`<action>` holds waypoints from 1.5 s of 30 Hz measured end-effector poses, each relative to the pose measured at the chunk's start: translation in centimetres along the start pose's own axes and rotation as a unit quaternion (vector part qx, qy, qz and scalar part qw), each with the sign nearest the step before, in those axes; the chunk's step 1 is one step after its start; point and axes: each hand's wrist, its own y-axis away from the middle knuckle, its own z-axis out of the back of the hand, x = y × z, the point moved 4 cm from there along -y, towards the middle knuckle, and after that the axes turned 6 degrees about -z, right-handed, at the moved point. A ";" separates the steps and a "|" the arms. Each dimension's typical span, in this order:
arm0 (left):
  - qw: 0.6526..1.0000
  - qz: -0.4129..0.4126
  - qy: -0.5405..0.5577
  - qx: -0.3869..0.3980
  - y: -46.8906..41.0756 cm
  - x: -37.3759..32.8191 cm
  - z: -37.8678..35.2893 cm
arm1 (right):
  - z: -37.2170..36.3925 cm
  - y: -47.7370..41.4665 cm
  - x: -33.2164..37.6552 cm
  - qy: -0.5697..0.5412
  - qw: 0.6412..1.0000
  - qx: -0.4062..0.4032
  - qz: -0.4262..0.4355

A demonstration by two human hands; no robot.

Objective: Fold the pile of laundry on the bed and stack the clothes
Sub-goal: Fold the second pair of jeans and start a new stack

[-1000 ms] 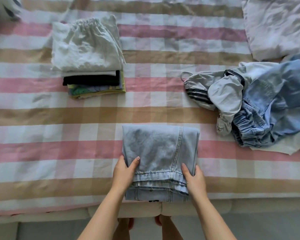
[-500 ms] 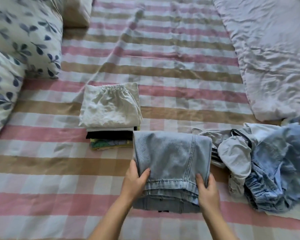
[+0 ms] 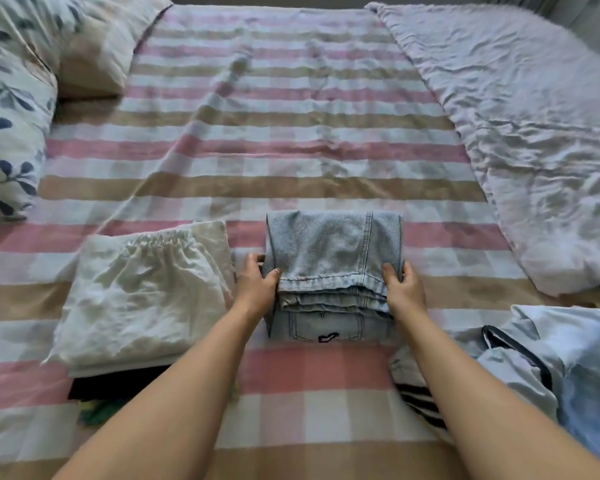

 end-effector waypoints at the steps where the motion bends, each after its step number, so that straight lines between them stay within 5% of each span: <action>1: 1.000 0.006 -0.016 -0.011 -0.2 0.6 -0.5 | -0.3 -0.7 -0.5 0.017 1.000 0.001 -0.005; 11: 0.995 0.068 -0.064 -0.023 1.5 1.3 -2.3 | 0.1 -2.3 -1.6 0.117 0.991 0.015 -0.057; 16: 0.986 -0.039 -0.146 -0.069 5.8 -2.8 -1.9 | 3.8 2.2 -0.3 0.063 0.998 0.002 -0.018; 21: 0.994 -0.098 -0.007 0.037 13.3 -7.6 -5.5 | 11.1 9.6 -1.2 0.047 0.997 -0.010 0.053; 28: 0.981 -0.096 0.054 0.162 22.8 -11.4 -13.4 | 23.0 14.8 -7.0 0.085 0.991 -0.093 0.034; 34: 0.953 -0.165 -0.017 0.253 28.6 -13.0 -22.5 | 29.2 14.6 -14.6 0.254 0.957 -0.096 -0.101; 45: 0.852 -0.326 -0.228 0.340 30.8 -10.1 -27.0 | 28.5 18.9 -18.5 0.223 0.969 -0.107 0.008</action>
